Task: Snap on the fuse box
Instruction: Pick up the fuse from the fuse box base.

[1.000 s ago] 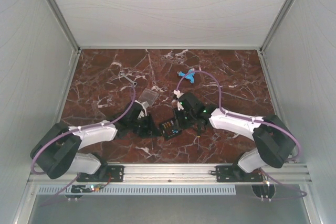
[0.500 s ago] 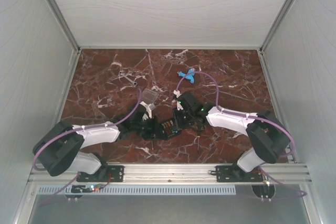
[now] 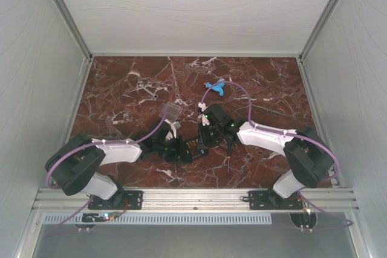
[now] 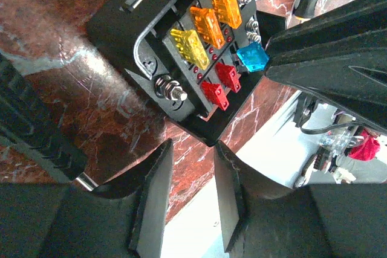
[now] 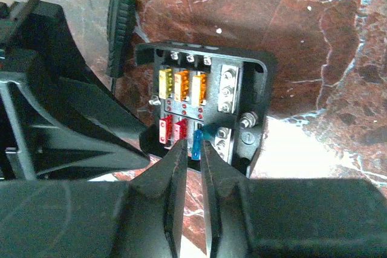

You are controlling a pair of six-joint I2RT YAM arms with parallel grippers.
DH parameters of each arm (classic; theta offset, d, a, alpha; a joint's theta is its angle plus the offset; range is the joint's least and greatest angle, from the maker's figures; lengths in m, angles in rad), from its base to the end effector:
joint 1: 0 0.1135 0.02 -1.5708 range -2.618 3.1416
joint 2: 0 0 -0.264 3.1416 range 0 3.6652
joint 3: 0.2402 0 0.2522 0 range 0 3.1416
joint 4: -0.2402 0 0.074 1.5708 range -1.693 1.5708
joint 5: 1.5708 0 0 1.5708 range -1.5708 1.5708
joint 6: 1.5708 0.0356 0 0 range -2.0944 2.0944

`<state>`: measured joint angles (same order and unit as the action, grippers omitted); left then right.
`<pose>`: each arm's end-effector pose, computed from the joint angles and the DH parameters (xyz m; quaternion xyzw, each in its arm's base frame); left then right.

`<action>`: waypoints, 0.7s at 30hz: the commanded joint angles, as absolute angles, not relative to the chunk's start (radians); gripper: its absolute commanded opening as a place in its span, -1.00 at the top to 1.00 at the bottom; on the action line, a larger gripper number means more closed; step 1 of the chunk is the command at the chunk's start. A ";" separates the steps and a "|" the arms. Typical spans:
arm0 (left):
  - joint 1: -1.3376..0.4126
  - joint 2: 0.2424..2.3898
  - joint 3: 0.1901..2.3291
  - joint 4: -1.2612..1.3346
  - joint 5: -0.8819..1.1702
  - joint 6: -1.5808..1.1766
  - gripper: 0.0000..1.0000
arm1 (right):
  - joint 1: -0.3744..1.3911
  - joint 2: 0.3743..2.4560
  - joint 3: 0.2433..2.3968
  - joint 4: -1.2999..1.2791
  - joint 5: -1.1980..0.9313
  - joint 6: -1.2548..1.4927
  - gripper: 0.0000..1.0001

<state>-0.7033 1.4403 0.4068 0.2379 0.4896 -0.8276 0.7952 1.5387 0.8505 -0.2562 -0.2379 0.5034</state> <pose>0.1694 -0.1656 0.1202 0.0356 0.9022 -0.4159 0.1089 0.2058 0.2219 0.1801 -0.1735 0.9293 0.2749 0.1754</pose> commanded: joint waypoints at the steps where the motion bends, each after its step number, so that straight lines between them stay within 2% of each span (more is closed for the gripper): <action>1: -0.708 1.452 0.457 0.287 0.496 -0.835 0.33 | 0.791 1.528 0.884 -0.234 -0.263 0.504 0.77; 21: -0.707 1.454 0.454 0.306 0.494 -0.851 0.33 | 0.841 1.553 0.908 -0.290 -0.185 0.473 0.85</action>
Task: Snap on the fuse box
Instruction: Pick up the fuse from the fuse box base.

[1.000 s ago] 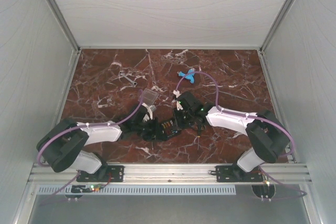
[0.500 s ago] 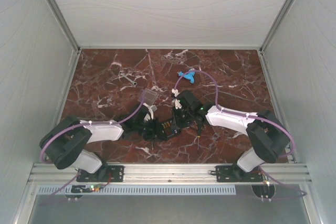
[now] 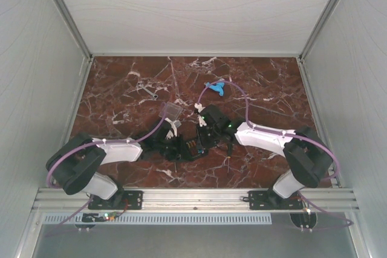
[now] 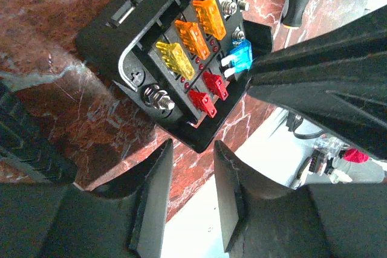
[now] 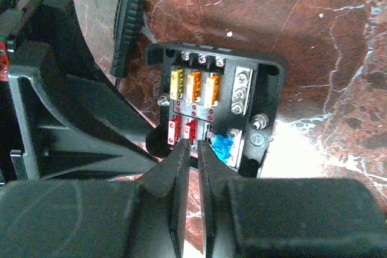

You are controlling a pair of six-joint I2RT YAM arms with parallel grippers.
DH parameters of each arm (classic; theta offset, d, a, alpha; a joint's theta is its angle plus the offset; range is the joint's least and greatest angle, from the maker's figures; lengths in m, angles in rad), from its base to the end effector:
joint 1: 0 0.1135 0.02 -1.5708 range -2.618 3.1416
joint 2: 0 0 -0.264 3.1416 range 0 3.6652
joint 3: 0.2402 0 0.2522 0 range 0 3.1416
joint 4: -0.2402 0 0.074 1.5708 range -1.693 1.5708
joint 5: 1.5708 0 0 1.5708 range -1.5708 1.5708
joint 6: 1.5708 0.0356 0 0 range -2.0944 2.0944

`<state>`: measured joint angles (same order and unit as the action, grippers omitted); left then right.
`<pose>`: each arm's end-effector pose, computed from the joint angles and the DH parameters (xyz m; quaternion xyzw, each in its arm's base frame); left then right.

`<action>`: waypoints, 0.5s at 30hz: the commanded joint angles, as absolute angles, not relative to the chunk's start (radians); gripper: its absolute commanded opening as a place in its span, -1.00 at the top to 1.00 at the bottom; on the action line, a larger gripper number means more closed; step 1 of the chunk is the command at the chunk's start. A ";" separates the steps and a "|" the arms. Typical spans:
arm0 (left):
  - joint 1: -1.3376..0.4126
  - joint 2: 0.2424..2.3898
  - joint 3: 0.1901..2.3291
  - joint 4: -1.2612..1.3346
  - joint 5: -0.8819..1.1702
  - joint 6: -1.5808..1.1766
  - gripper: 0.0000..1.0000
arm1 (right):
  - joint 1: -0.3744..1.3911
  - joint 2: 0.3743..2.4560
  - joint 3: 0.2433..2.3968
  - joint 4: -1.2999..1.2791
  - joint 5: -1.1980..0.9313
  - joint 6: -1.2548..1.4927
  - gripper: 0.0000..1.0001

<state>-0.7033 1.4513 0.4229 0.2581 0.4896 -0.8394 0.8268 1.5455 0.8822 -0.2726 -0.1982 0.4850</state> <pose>0.1738 -0.1693 0.1234 0.0335 0.8979 -0.4236 0.1154 0.2033 0.2313 0.1862 -0.1912 0.9264 0.2639 0.1888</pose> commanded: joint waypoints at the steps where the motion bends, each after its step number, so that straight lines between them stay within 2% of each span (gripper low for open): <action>1: -0.708 1.454 0.454 0.307 0.494 -0.853 0.33 | 0.842 1.548 0.909 -0.291 -0.183 0.473 0.84; 3: -0.708 1.453 0.453 0.305 0.494 -0.855 0.33 | 0.842 1.535 0.902 -0.294 -0.147 0.479 0.84; 8: -0.707 1.446 0.449 0.299 0.488 -0.859 0.33 | 0.826 1.516 0.889 -0.295 -0.067 0.489 0.64; 15: -0.708 1.446 0.449 0.295 0.486 -0.859 0.33 | 0.822 1.557 0.895 -0.264 -0.082 0.497 0.63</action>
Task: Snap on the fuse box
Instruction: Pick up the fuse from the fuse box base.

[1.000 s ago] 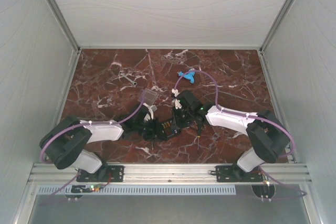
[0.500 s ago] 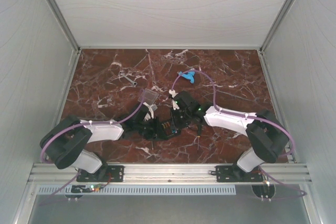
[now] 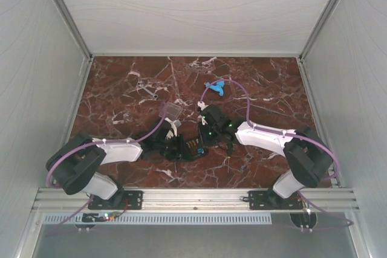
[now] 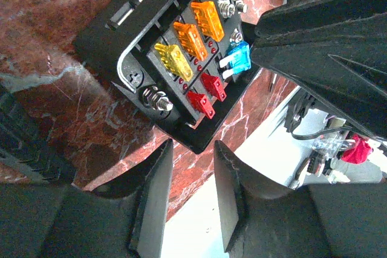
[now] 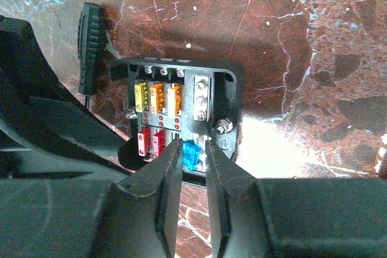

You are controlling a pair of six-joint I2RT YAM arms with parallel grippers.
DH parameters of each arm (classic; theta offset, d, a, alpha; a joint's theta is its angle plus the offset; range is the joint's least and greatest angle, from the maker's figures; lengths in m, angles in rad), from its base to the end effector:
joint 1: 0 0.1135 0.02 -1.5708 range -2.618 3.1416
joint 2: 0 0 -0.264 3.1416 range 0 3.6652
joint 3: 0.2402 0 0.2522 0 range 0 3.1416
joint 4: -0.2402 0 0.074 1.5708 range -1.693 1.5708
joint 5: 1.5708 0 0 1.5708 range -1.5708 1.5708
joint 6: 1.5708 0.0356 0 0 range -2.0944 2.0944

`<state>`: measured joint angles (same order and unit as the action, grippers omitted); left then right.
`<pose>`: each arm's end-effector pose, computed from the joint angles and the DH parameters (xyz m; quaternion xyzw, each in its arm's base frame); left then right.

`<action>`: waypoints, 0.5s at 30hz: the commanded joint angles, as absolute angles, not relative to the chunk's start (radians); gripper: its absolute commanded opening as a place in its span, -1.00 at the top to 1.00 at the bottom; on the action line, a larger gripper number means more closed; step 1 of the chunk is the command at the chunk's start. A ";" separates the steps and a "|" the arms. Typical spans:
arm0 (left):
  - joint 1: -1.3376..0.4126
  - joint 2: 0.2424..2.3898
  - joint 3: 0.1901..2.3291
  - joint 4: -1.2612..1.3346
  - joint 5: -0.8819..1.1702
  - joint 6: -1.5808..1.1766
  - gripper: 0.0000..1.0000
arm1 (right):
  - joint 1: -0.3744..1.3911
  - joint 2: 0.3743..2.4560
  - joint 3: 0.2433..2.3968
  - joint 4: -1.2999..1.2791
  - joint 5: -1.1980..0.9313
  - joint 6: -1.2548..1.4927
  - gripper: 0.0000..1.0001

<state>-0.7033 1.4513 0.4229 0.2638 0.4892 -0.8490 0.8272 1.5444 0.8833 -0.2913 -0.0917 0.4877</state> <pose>0.1741 -0.1696 0.1238 0.0298 0.8970 -0.4256 0.1155 0.2052 0.2279 0.1852 -0.1745 0.9355 0.2203 0.2139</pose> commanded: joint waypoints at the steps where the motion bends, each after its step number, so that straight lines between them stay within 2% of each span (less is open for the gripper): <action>1: -0.707 1.448 0.449 0.295 0.487 -0.859 0.33 | 0.822 1.566 0.899 -0.262 -0.092 0.497 0.63; 9: -0.707 1.461 0.454 0.298 0.492 -0.859 0.33 | 0.828 1.591 0.899 -0.281 -0.130 0.499 0.65; 15: -0.707 1.464 0.457 0.299 0.492 -0.860 0.33 | 0.836 1.556 0.899 -0.281 -0.164 0.501 0.77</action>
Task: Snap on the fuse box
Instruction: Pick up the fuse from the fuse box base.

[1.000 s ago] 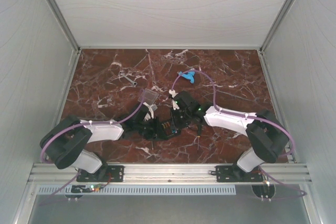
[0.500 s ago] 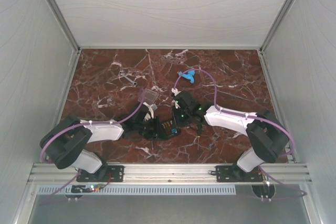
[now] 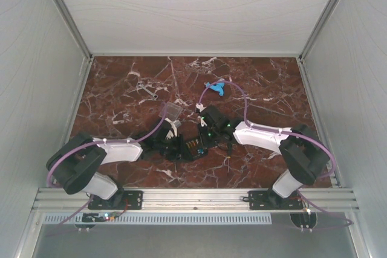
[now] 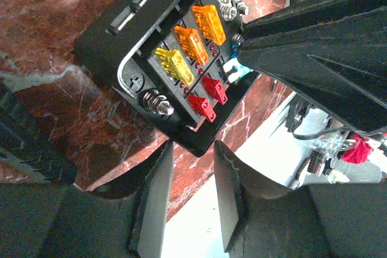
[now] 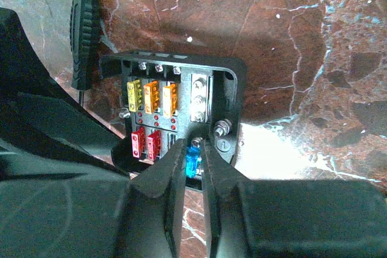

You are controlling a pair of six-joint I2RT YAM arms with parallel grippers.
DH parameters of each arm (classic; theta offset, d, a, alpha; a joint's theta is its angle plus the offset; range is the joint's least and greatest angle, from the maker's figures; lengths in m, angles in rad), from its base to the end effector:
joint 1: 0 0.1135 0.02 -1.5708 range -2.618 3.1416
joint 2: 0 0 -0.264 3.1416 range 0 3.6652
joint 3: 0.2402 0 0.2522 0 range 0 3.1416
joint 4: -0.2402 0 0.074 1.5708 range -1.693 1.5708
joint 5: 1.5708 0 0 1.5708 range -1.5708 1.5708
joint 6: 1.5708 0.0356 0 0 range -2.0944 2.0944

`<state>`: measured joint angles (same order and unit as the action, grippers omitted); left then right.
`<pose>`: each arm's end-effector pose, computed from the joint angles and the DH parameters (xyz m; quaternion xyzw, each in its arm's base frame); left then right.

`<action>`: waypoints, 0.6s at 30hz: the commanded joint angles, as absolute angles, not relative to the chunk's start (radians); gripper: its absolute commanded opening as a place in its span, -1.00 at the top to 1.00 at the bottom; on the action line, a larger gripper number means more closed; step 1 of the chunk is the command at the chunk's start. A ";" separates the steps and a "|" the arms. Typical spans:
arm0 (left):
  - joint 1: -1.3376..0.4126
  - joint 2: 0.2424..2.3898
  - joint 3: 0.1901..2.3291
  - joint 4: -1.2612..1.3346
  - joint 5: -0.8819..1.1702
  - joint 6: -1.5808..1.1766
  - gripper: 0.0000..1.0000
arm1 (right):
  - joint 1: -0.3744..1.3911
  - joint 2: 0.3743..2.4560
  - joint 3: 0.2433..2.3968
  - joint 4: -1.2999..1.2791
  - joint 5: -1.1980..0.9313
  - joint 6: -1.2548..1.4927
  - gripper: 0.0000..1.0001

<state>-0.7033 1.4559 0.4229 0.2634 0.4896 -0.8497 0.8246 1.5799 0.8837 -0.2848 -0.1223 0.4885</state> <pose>0.1741 -0.1696 0.1228 0.0289 0.8979 -0.4243 0.1135 0.2070 0.2303 0.1756 -0.1772 0.9386 0.2234 0.1941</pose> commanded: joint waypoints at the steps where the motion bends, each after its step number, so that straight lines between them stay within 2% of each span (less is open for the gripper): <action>1: -0.707 1.466 0.457 0.299 0.492 -0.859 0.33 | 0.836 1.550 0.900 -0.283 -0.169 0.502 0.79; 18: -0.707 1.472 0.468 0.290 0.489 -0.859 0.34 | 0.844 1.538 0.907 -0.283 -0.204 0.508 0.85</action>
